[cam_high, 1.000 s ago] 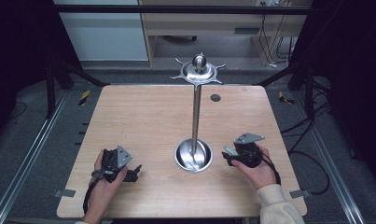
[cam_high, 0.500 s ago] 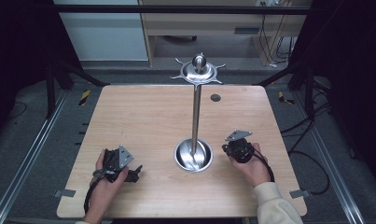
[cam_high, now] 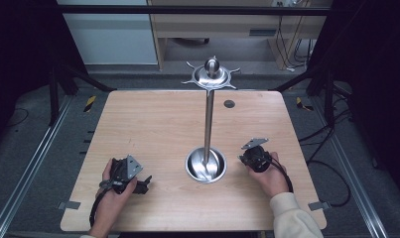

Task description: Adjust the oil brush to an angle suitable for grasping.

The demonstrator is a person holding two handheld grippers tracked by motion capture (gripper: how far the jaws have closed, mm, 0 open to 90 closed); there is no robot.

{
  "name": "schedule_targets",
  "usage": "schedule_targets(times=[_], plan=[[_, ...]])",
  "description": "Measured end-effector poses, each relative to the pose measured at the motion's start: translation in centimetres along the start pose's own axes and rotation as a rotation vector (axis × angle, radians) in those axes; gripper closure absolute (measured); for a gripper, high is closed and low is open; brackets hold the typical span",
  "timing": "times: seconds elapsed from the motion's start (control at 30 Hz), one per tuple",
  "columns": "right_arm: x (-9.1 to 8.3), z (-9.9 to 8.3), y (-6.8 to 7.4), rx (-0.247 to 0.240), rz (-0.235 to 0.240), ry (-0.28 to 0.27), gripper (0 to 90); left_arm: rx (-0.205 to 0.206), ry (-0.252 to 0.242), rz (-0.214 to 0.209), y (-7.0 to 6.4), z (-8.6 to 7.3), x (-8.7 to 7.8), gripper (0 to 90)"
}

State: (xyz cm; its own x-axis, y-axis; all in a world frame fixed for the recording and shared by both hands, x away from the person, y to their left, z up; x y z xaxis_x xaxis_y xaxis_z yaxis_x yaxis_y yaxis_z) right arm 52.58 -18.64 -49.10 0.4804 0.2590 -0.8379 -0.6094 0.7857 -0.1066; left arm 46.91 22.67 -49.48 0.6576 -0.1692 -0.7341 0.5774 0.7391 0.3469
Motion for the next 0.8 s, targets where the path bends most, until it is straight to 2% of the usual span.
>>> schedule_targets(times=[0.1, 0.27, 0.5, 0.63, 0.8], plan=[[0.2, 0.0, 0.3, -0.019, -0.004, 0.023, 90.0, 0.002, 0.003, 0.001, 0.0, 0.0, 0.0, 3.0], [0.5, -0.2, 0.2, -0.004, -0.004, 0.053, 90.0, 0.002, 0.004, 0.001, -0.1, 0.0, 0.1, 3.0], [0.9, -0.3, 0.2, -0.016, -0.01, 0.08, 90.0, 0.003, 0.004, 0.001, -0.1, 0.0, 0.1, 3.0], [0.8, -0.3, -0.1, 0.004, -0.016, 0.083, 90.0, 0.004, 0.003, 0.0, -0.1, 0.0, 0.1, 3.0], [0.7, -0.6, -1.0, 0.057, -0.057, 0.09, 90.0, 0.004, 0.004, 0.0, -0.1, 0.0, 0.1, 3.0]])
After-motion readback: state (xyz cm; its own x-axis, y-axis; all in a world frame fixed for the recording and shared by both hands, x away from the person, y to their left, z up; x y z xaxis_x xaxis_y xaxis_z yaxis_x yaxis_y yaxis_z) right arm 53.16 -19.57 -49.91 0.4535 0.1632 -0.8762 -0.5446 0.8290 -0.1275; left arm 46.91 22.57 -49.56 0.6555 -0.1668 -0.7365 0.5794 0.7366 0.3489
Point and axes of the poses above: each handheld gripper's, and its own axes: x roughly forward along the jaws, z roughly out of its top, y roughly to its left, the point moved 2 cm from there along x, roughly forward along the jaws, and after that the axes turned 7 degrees about y, right-handed, at the moved point
